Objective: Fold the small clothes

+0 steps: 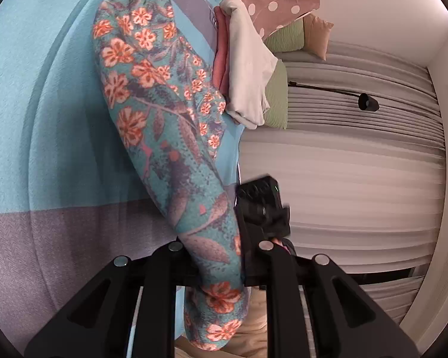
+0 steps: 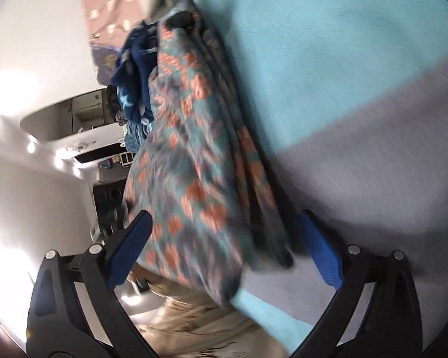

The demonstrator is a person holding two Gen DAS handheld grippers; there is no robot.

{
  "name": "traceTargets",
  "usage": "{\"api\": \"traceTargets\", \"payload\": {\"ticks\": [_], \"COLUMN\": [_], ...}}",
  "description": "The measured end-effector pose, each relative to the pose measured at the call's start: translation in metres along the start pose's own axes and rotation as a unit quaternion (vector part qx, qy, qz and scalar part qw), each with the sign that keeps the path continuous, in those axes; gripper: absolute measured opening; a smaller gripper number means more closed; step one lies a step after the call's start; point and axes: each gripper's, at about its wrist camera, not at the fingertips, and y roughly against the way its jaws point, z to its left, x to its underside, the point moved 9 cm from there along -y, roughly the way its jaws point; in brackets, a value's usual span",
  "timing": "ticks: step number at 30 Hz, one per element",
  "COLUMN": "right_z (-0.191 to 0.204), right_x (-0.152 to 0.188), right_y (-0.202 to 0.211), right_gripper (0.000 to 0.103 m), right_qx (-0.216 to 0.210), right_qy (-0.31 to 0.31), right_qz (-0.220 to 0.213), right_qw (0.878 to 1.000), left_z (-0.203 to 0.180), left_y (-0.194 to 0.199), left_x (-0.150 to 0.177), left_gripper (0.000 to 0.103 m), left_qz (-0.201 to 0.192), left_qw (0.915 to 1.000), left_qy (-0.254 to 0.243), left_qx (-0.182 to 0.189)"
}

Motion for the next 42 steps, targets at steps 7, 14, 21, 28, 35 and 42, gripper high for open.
{"api": "traceTargets", "payload": {"ticks": [7,14,21,28,35,42], "right_z": [0.022,0.043,0.036,0.068,0.167,0.275], "right_x": [-0.027,-0.048,-0.07,-0.042,-0.003,-0.029], "right_y": [-0.029,-0.047,-0.026,-0.014,0.014,0.091], "right_gripper": [0.101,0.101,0.035,0.015,0.015,0.015], "right_qx": [0.042,0.018,-0.035,-0.028,-0.005,0.034], "right_qy": [-0.028,-0.002,0.018,0.142,0.263,0.316], "right_qz": [0.019,0.01,-0.058,-0.092,-0.115,-0.138], "right_qw": [0.999,1.0,0.998,0.985,0.958,0.938], "left_z": [-0.018,-0.007,0.026,0.025,-0.053,-0.171], "left_y": [0.005,0.016,0.026,0.036,0.076,0.079], "left_x": [-0.004,0.003,0.013,0.019,0.026,-0.008], "left_gripper": [0.016,0.016,0.016,0.016,0.016,0.016], "left_qz": [0.001,0.007,0.009,0.008,-0.021,-0.053], "left_qw": [0.9997,0.9998,0.9999,0.9999,0.9946,0.9638], "left_qy": [-0.011,-0.017,0.007,-0.007,-0.101,-0.25], "left_qx": [0.02,0.009,0.003,-0.005,0.007,-0.077]}}
